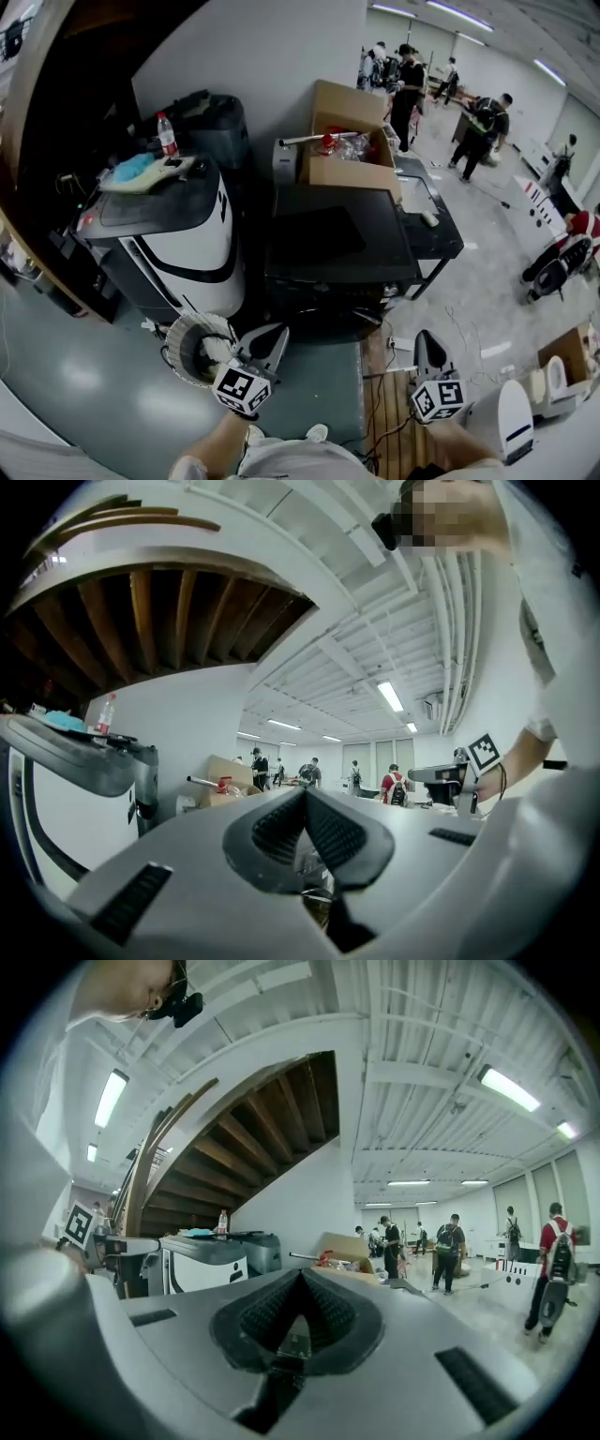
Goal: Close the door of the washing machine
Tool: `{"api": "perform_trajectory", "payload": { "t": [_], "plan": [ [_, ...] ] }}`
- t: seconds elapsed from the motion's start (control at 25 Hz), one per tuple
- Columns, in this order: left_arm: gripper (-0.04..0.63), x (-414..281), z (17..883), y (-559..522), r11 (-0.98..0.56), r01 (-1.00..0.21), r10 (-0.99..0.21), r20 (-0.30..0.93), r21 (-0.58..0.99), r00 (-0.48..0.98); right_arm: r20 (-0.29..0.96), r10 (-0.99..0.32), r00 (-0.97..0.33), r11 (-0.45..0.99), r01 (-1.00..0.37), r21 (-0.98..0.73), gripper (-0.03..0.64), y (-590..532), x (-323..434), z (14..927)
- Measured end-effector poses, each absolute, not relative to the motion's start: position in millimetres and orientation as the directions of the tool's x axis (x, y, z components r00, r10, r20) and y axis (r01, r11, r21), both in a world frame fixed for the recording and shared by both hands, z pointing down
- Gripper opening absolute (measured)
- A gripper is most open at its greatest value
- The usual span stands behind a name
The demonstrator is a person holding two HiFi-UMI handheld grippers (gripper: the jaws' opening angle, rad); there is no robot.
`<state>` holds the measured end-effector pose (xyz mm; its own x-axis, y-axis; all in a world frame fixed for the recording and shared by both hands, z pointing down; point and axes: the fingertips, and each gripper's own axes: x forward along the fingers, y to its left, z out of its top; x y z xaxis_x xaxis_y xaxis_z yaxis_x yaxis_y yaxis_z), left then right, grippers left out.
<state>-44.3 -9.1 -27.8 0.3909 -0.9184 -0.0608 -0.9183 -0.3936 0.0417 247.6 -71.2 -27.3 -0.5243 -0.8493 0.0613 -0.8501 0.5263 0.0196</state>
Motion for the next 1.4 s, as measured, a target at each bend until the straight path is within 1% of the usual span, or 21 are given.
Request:
{"api": "perform_trajectory", "payload": {
  "t": [0.2, 0.56, 0.92, 1.4],
  "plan": [
    [0.003, -59.5, -49.2, 22.0, -0.383, -0.924, -0.919, -0.090, -0.014, 0.383, -0.012, -0.853, -0.522, 0.522, -0.853, 0.028, 0.011, -53.3, 248.6, -59.6],
    [0.003, -102.8, -43.2, 41.5, -0.309, -0.950, -0.949, -0.074, 0.039, 0.306, -0.069, -0.865, -0.497, 0.496, -0.868, 0.033, 0.011, -42.2, 248.6, -77.8],
    [0.003, -97.1, -51.9, 28.6, -0.335, -0.941, -0.940, -0.076, 0.037, 0.332, -0.084, -0.872, -0.483, 0.482, -0.876, 0.035, 0.011, -39.8, 250.4, -75.3],
    [0.003, -87.7, -46.9, 22.2, -0.353, -0.933, -0.935, -0.064, 0.063, 0.349, -0.062, -0.869, -0.491, 0.488, -0.871, 0.051, 0.009, -40.9, 251.6, -70.8]
  ]
}}
